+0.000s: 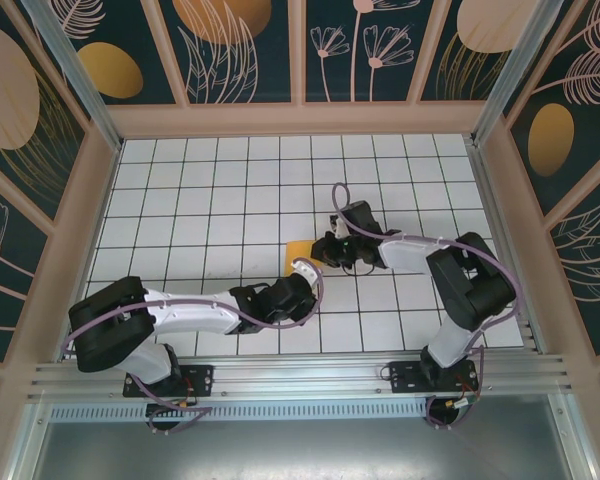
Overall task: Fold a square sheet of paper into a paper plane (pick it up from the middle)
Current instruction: Third fold the triangle at the center of the table.
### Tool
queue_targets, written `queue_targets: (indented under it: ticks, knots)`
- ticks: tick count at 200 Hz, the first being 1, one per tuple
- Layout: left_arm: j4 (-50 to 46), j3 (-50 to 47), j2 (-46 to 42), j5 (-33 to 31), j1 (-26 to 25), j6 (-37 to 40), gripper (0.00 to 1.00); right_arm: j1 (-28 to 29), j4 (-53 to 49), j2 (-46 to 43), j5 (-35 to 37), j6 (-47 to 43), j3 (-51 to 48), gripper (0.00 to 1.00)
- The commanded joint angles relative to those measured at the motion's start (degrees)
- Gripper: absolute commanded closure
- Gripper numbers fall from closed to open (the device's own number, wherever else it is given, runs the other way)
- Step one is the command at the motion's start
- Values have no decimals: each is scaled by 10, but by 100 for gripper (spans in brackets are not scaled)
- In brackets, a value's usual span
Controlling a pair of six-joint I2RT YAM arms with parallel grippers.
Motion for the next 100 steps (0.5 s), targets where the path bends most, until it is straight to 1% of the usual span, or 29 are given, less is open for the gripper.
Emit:
queue_targets:
  ticks: [1,19,51,100]
  knots:
    - [27,-14,-16,43,14,4,100,4,-21,36,-14,-44,46,87]
    - [39,-23,-20,66,25,2,100,5,-53,64,-13,-76,78,87]
    - [60,-38,-31,103,43,-6,100,6,-124,111,24,-126,130,87]
    - [74,-41,-33,161,73,-7,100,11,-151,138,37,-156,143,87]
